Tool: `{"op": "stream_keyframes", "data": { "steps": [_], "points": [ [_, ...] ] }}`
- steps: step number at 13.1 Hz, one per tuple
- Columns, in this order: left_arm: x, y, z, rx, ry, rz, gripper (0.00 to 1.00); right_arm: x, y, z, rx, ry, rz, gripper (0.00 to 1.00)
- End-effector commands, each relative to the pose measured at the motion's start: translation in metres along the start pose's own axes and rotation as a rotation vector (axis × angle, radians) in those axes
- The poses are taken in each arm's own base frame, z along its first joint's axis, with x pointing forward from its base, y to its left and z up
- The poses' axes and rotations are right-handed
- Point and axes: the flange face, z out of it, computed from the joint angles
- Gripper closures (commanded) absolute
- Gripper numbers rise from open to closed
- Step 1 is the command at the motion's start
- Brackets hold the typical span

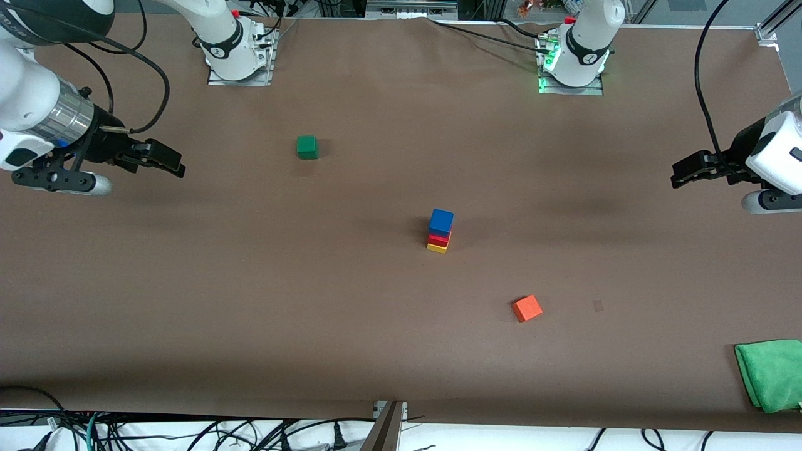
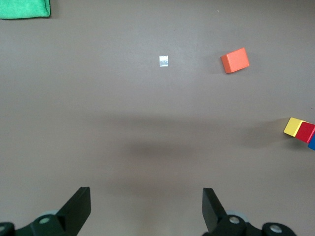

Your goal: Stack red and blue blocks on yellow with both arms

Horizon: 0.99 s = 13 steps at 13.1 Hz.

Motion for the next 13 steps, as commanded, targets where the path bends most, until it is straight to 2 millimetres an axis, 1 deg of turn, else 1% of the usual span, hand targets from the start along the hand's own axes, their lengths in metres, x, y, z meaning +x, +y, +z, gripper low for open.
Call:
{"op": "stream_keyframes", "data": {
  "steps": [1, 3, 5, 6, 7, 8, 10, 13],
  "points": [
    [0.003, 0.001, -0.005, -0.019, 0.006, 0.005, 0.0, -0.006, 0.005, -0.002, -0.006, 0.011, -0.014, 0.0],
    [0.003, 0.001, -0.005, -0.019, 0.006, 0.005, 0.0, -0.008, 0.01, -0.003, -0.004, 0.009, -0.037, 0.0],
    [0.004, 0.001, -0.004, -0.019, 0.005, 0.005, 0.0, -0.005, 0.022, -0.003, -0.004, 0.009, -0.037, 0.0],
    [0.004, 0.002, -0.004, -0.019, 0.006, 0.007, 0.0, -0.003, 0.032, -0.004, -0.004, 0.012, -0.042, 0.0],
    [0.003, 0.006, -0.004, -0.015, 0.005, 0.014, 0.0, -0.001, 0.034, -0.004, -0.014, 0.014, -0.062, 0.0],
    [0.003, 0.006, -0.004, -0.013, 0.005, 0.014, 0.0, -0.001, 0.038, -0.004, -0.019, 0.013, -0.074, 0.0],
    [0.004, 0.003, -0.004, -0.015, 0.005, 0.008, 0.0, -0.001, 0.037, -0.004, -0.034, 0.015, -0.085, 0.0],
    [0.003, 0.007, -0.004, -0.013, 0.007, 0.015, 0.0, -0.002, 0.036, -0.007, -0.048, 0.024, -0.097, 0.0]
  ]
}}
